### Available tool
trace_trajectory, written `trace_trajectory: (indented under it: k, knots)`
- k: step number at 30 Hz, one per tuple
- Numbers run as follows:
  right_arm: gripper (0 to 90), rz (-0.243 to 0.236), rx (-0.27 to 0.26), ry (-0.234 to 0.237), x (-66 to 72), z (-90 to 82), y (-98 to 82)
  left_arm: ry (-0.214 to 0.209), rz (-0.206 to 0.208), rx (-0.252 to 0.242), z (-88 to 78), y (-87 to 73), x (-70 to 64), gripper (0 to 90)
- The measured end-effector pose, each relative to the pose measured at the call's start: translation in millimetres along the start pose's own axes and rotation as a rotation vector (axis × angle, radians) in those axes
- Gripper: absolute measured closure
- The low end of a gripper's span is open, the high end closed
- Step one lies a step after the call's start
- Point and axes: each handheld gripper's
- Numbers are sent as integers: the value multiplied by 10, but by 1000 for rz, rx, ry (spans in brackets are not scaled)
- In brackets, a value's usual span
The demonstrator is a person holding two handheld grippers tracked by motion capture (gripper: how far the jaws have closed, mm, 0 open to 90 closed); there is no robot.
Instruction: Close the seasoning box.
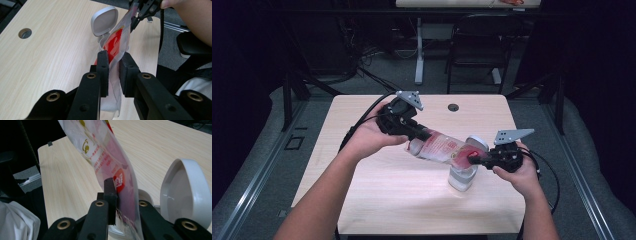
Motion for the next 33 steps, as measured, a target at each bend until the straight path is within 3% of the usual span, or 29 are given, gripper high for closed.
trace_trajectory:
  k: [14, 33]
  knots:
    - [865, 23, -17, -36, -31, -22, -3, -5, 5, -3, 33, 18, -7, 800]
    - [872, 14, -11, 0, -13, -55, 2, -2, 3, -5, 20, 34, -14, 800]
Point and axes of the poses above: each handheld gripper's, and its own axes: z roughly forward along the jaws, y roughly out of its top, x roughly to its left, and after that the axes turned 1 degree about z, right-handed
